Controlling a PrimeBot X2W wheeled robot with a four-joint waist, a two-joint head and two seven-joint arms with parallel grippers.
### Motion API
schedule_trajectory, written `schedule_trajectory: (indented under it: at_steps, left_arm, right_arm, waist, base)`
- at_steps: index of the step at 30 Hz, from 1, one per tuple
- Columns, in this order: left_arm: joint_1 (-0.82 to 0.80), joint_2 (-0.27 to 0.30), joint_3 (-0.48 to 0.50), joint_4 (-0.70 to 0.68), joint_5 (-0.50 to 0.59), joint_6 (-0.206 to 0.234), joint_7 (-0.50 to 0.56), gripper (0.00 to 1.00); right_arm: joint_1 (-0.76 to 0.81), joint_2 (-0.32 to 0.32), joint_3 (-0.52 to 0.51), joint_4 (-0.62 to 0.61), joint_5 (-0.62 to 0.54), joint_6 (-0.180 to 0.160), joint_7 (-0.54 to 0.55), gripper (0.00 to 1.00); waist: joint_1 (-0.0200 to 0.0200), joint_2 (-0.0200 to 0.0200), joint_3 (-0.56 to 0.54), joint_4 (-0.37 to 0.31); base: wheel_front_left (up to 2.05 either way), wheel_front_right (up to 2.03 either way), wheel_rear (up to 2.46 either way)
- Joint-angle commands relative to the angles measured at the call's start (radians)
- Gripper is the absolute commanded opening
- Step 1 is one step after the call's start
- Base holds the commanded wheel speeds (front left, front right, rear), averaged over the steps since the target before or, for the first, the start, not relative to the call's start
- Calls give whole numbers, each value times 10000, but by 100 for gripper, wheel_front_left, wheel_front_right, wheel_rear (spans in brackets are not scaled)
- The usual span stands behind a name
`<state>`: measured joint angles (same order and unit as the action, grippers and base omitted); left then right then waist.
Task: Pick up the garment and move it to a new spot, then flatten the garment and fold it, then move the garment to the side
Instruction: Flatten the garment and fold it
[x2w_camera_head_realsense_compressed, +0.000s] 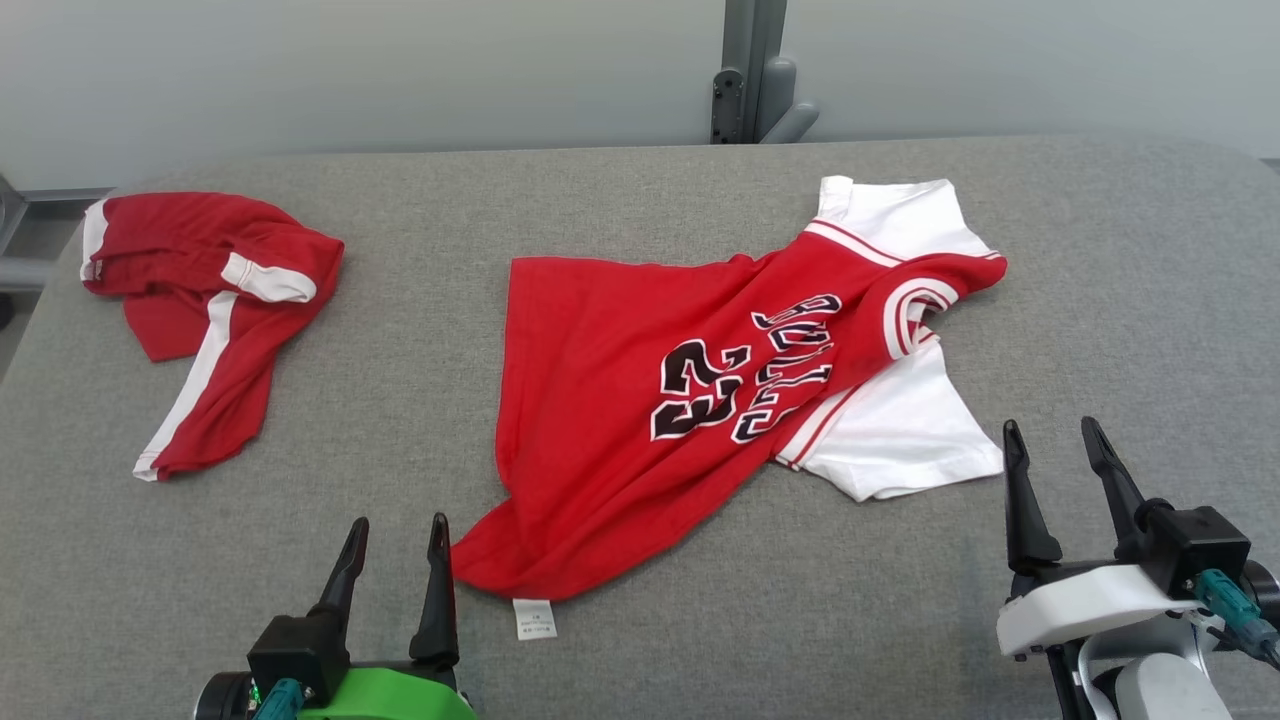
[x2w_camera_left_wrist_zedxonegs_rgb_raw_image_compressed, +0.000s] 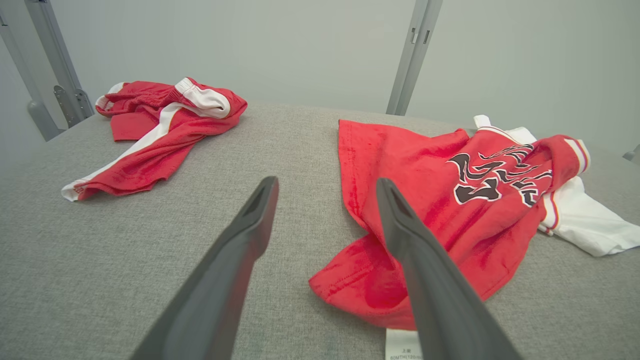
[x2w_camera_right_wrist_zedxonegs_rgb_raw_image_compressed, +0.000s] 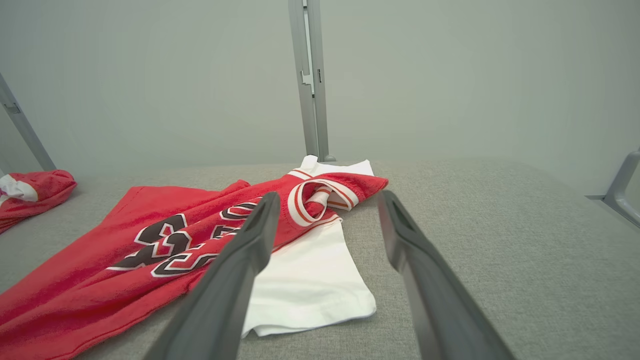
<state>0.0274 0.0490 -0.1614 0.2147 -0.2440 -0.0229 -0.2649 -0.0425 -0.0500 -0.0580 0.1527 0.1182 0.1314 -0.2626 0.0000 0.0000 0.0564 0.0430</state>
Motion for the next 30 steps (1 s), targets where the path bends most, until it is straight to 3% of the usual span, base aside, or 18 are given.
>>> schedule_trajectory:
  at_steps: [1, 9, 28, 29, 30]
  left_arm:
    - [0, 26, 15, -32, 64, 7, 1, 100]
    - [-172, 26, -113, -19, 44, 10, 1, 100]
    - [-609, 26, -392, 31, -160, 114, 1, 100]
    - [-614, 26, -391, 37, -160, 116, 1, 100]
    - [-624, 26, -387, 42, -162, 117, 1, 100]
  right_arm:
    - [-4, -15, -181, 272, -63, -14, -25, 100]
    - [-819, -13, -1112, 2306, 322, -14, 212, 100]
    - [-3588, -20, -1646, 7088, 716, -14, 606, 100]
    - [-3685, -19, -1654, 7263, 732, -14, 574, 89]
    - [-3766, -14, -1662, 7437, 738, -12, 525, 62]
  waist:
    - [0, 0, 14, 12]
    - [0, 0, 213, 149]
    - [0, 0, 900, 848]
    - [0, 0, 908, 864]
    - [0, 0, 910, 877]
  base:
    - [0, 0, 0]
    - [0, 0, 0]
    - [0, 0, 0]
    - [0, 0, 0]
    - [0, 0, 0]
